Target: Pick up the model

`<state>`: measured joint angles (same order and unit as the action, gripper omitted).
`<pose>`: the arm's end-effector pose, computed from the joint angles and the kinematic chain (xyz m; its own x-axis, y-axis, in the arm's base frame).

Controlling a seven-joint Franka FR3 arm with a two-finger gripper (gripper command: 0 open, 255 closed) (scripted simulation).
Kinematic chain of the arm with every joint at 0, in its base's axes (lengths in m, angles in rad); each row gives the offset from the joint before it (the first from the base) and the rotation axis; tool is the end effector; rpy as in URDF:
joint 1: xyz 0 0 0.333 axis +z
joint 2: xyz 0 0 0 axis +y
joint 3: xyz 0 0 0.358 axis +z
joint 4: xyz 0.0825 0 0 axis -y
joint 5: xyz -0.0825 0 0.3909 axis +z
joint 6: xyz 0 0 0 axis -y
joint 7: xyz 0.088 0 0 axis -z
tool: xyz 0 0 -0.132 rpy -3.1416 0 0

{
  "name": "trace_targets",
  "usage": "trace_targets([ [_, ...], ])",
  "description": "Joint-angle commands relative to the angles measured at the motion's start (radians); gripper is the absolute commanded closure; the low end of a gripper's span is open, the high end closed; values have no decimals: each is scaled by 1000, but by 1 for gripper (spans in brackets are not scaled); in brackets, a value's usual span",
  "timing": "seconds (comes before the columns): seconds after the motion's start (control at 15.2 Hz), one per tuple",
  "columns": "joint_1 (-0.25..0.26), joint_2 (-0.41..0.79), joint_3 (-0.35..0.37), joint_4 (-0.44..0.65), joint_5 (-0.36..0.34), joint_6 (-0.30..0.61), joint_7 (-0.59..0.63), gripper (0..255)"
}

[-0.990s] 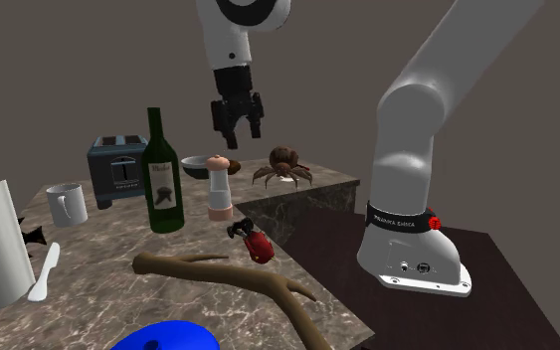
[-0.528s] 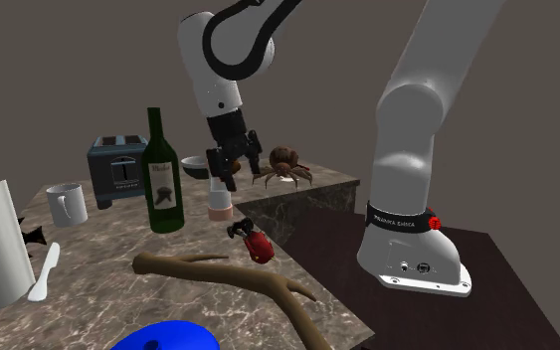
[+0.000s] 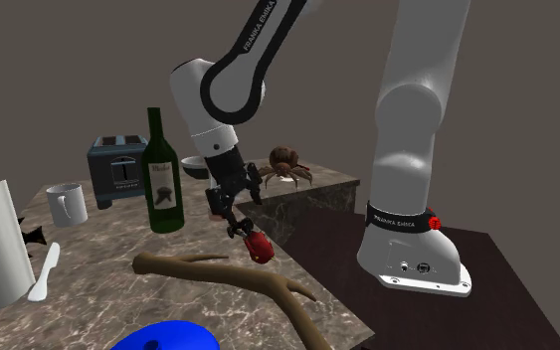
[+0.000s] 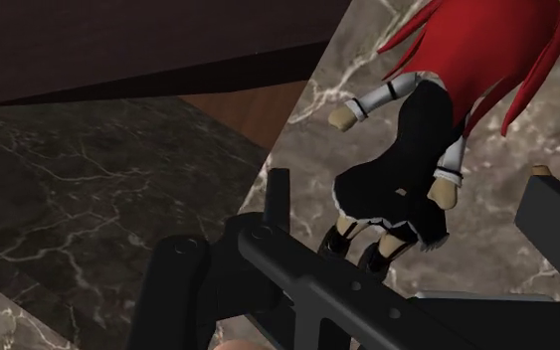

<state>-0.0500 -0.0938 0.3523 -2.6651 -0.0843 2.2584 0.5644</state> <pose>0.3571 0.1042 0.2581 0.9480 -0.2246 -0.2257 -0.1709 -0.9570 0.2343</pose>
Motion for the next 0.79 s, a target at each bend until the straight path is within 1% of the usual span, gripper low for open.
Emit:
trace_targets([
  [0.0,-3,34,2,-3,-17,33,17,0],
  [0.2,-8,92,1,-6,-51,89,47,0],
  [0.33,-8,92,0,-6,-51,89,47,0],
  [0.4,-7,89,1,-8,-50,88,46,255],
  [0.73,-7,88,1,-8,-49,88,46,255],
])
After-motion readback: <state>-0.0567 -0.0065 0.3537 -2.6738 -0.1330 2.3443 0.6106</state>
